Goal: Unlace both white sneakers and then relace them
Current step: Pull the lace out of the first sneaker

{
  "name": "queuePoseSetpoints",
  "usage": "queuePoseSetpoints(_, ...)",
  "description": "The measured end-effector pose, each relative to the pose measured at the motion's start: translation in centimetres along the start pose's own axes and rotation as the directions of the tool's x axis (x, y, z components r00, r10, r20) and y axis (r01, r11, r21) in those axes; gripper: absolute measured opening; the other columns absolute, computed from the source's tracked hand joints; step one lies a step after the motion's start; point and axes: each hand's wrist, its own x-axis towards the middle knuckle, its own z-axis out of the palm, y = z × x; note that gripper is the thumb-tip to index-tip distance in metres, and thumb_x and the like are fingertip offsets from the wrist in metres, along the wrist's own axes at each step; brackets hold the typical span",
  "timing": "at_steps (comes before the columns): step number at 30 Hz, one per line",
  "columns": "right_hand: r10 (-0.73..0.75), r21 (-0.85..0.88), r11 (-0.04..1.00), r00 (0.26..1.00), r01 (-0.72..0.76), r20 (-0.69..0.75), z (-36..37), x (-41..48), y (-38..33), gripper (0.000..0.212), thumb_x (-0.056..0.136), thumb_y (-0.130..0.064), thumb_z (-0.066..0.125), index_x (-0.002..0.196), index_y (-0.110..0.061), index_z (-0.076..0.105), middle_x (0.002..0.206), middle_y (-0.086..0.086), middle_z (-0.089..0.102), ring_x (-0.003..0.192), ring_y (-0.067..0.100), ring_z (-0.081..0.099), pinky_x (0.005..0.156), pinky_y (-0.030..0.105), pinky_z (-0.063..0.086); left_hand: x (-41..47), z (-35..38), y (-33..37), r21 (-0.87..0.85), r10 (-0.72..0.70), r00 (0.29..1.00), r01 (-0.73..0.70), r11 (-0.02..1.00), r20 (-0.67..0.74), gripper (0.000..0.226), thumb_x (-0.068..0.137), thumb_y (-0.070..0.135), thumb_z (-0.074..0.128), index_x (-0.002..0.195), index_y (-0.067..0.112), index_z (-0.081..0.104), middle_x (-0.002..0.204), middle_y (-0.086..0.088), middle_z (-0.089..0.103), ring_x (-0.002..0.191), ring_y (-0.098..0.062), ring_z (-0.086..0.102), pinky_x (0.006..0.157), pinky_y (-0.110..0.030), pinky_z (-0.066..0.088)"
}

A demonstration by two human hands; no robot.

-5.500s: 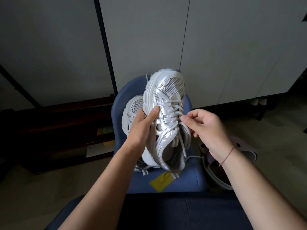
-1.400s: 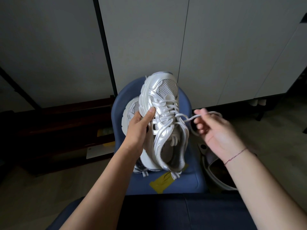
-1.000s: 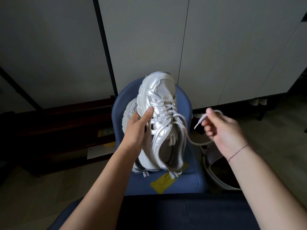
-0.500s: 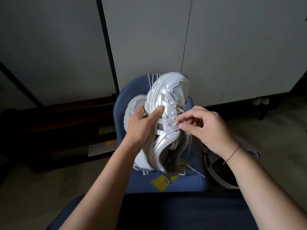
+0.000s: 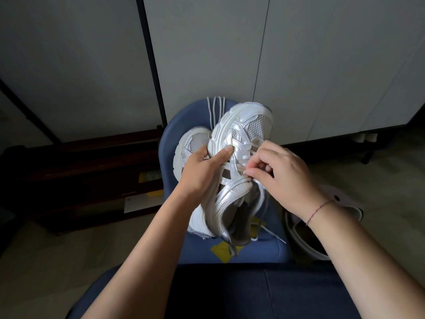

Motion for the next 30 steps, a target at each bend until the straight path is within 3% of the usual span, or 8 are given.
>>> queuePoseSetpoints(8, 0.051, 0.175, 0.982, 0.992, -0.071, 0.112, -0.2, 0.1, -0.1, 0.014, 0.08, -0.01, 0.072, 0.076, -0.02, 0.064, 0.085, -0.01, 0.053, 0.07, 0.004, 0.049, 0.068, 0.007, 0.036, 0.1, -0.3, -0.1, 0.021, -0.019, 1.0, 0.019, 1.0, 0.005, 0.021, 0.089, 0.025, 0.069, 0.102, 0.008, 0.068, 0.093, -0.009, 0.075, 0.083, -0.021, 0.072, 0.079, -0.034, 0.056)
queuePoseSetpoints(13, 0.038, 0.028, 0.999, 0.988, -0.042, 0.152, 0.4, -0.2, 0.2, 0.018, 0.086, -0.015, 0.063, 0.076, -0.026, 0.052, 0.086, -0.011, 0.045, 0.076, -0.009, 0.044, 0.073, 0.016, 0.033, -0.1, 0.0, -0.2, 0.065, 0.003, 1.0, -0.001, 0.998, -0.017, 0.017, 0.088, 0.026, 0.07, 0.096, 0.011, 0.068, 0.09, -0.008, 0.075, 0.079, -0.019, 0.072, 0.078, -0.032, 0.057)
queuePoseSetpoints(17, 0.118, 0.226, 0.965, 0.989, -0.134, 0.084, 0.4, -0.7, 0.4, 0.009, 0.088, -0.022, 0.053, 0.08, -0.022, 0.052, 0.083, -0.013, 0.048, 0.079, -0.01, 0.047, 0.075, 0.006, 0.035, -0.2, -0.1, -0.3, 0.038, -0.002, 1.0, 0.003, 0.999, -0.023, 0.026, 0.09, 0.025, 0.068, 0.107, 0.007, 0.067, 0.095, -0.007, 0.076, 0.081, -0.016, 0.073, 0.074, -0.027, 0.056)
queuePoseSetpoints(19, 0.245, 0.445, 0.86, 0.967, -0.252, 0.073, 0.4, -0.7, 0.3, 0.009, 0.09, -0.025, 0.052, 0.082, -0.023, 0.056, 0.078, -0.012, 0.057, 0.074, -0.005, 0.05, 0.073, 0.011, 0.04, -0.3, -0.2, -0.1, -0.002, 0.004, 1.0, -0.004, 1.0, -0.007, 0.028, 0.091, 0.022, 0.066, 0.114, 0.005, 0.065, 0.1, -0.008, 0.075, 0.085, -0.016, 0.073, 0.073, -0.024, 0.056)
queuePoseSetpoints(22, 0.457, 0.839, 0.41, 0.877, -0.357, 0.15, 0.4, -0.6, -0.5, 0.017, 0.096, -0.012, 0.048, 0.084, -0.015, 0.059, 0.066, -0.013, 0.063, 0.066, -0.003, 0.054, 0.07, 0.016, 0.044, -0.2, -0.2, 0.1, -0.034, 0.034, 0.999, -0.033, 0.999, 0.007, 0.028, 0.093, 0.019, 0.063, 0.117, 0.004, 0.064, 0.105, -0.01, 0.074, 0.09, -0.019, 0.072, 0.077, -0.025, 0.057)
queuePoseSetpoints(23, 0.472, 0.851, 0.375, 0.866, -0.369, 0.167, 0.5, -0.6, -0.6, 0.017, 0.097, -0.011, 0.047, 0.085, -0.013, 0.059, 0.066, -0.012, 0.063, 0.066, -0.002, 0.054, 0.07, 0.017, 0.044, -0.2, -0.2, 0.1, -0.045, 0.036, 0.999, -0.036, 0.998, 0.007, 0.028, 0.093, 0.018, 0.062, 0.118, 0.004, 0.064, 0.105, -0.011, 0.074, 0.09, -0.019, 0.072, 0.077, -0.025, 0.058)
queuePoseSetpoints(27, 0.262, 0.516, 0.812, 0.96, -0.272, 0.094, 0.4, -0.8, 0.1, 0.019, 0.089, -0.044, 0.052, 0.093, -0.026, 0.056, 0.077, 0.0, 0.056, 0.07, 0.01, 0.05, 0.069, 0.026, 0.042, -0.1, -0.3, -0.2, -0.052, 0.031, 0.999, -0.031, 0.998, -0.012, 0.031, 0.093, 0.019, 0.063, 0.118, 0.001, 0.063, 0.106, -0.014, 0.073, 0.09, -0.021, 0.072, 0.074, -0.025, 0.057)
queuePoseSetpoints(30, 0.182, 0.378, 0.907, 0.982, -0.188, 0.05, 0.5, -0.7, 0.0, 0.028, 0.082, -0.052, 0.056, 0.089, -0.026, 0.055, 0.076, 0.009, 0.052, 0.064, 0.018, 0.047, 0.061, 0.027, 0.04, 0.0, -0.2, -0.3, -0.037, 0.027, 1.0, -0.027, 0.999, -0.011, 0.032, 0.092, 0.021, 0.065, 0.117, 0.001, 0.064, 0.105, -0.014, 0.073, 0.092, -0.024, 0.072, 0.079, -0.03, 0.057)
